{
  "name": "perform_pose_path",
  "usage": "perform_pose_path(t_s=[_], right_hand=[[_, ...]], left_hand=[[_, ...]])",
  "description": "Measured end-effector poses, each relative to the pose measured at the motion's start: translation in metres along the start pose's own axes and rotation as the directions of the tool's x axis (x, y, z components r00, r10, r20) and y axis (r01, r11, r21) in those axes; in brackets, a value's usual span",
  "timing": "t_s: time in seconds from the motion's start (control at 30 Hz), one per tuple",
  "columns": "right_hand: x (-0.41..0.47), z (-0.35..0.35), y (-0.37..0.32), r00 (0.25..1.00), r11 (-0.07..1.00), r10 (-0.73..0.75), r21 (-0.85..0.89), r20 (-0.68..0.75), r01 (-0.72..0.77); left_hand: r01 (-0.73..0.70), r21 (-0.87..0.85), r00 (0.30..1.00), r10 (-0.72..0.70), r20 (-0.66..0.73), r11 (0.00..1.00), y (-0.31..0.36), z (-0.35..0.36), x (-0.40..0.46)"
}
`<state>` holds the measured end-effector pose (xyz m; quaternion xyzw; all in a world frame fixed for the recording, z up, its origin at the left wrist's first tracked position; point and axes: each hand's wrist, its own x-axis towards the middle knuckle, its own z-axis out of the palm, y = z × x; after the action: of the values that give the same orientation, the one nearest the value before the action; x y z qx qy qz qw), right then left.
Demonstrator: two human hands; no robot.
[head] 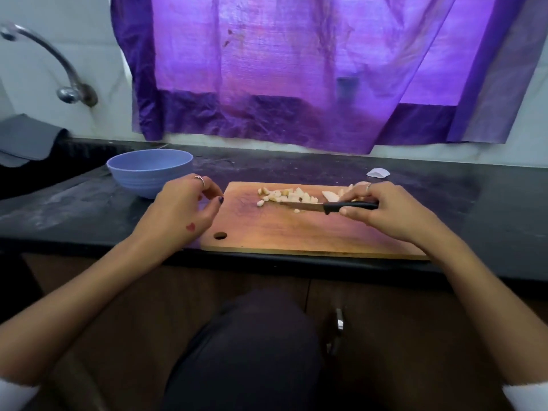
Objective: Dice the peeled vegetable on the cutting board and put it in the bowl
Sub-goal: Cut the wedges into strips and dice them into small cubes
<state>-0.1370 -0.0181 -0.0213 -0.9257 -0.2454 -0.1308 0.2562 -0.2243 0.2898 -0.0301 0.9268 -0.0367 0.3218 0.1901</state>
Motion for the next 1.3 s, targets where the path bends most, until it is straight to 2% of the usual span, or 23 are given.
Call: perform_pose_path(t_s=[0.13,0.23,0.3,0.4,0.5,0.57,0.63,0.83,1.0,1.13,1.3], right_hand=[[-0.028,0.004,0.003,0.989,0.994,-0.016,-0.111,-0.148,-0.001],[-0.048,0.005,-0.003,0.993,0.961,-0.115,-0.258,-0.039,0.101],[-0.057,0.003,-0.002,0.989,0.948,-0.143,-0.283,0.041,0.148],[-0.063,-0.008,0.007,0.996,0.972,-0.087,-0.218,0.028,0.091],[-0.063,-0.011,0.025,0.987,0.998,-0.032,-0.066,-0.157,0.022],[-0.061,-0.009,0.033,0.961,0.998,0.02,0.07,-0.277,-0.001],[-0.056,-0.008,0.034,0.932,0.979,0.079,0.202,-0.355,-0.007],[-0.041,0.004,0.035,0.85,0.858,0.271,0.514,-0.453,0.001],[-0.038,0.015,0.047,0.845,0.795,0.309,0.607,-0.436,0.023],[-0.039,0.018,0.05,0.847,0.743,0.335,0.669,-0.412,0.031],[-0.041,0.017,0.046,0.855,0.745,0.328,0.667,-0.401,0.027]], left_hand=[[0.0,0.021,0.999,-0.001,0.047,1.0,0.013,0.001,-0.008],[-0.026,0.064,0.993,0.018,0.114,0.998,0.02,0.003,-0.012],[-0.078,0.124,0.986,0.058,0.156,0.989,0.023,0.002,-0.009],[-0.233,0.197,0.946,0.176,0.272,0.952,0.029,-0.007,0.007],[-0.41,0.234,0.841,0.266,0.471,0.881,0.033,-0.013,0.028],[-0.479,0.271,0.761,0.241,0.602,0.835,0.039,-0.01,0.044],[-0.531,0.29,0.707,0.228,0.67,0.796,0.051,0.002,0.061],[-0.557,0.197,0.69,0.317,0.651,0.807,0.094,0.07,0.108],[-0.51,0.139,0.617,0.249,0.746,0.849,0.099,0.115,0.134],[-0.504,0.059,0.588,0.292,0.755,0.862,0.097,0.131,0.144],[-0.466,-0.06,0.651,0.388,0.653,0.883,0.091,0.139,0.144]])
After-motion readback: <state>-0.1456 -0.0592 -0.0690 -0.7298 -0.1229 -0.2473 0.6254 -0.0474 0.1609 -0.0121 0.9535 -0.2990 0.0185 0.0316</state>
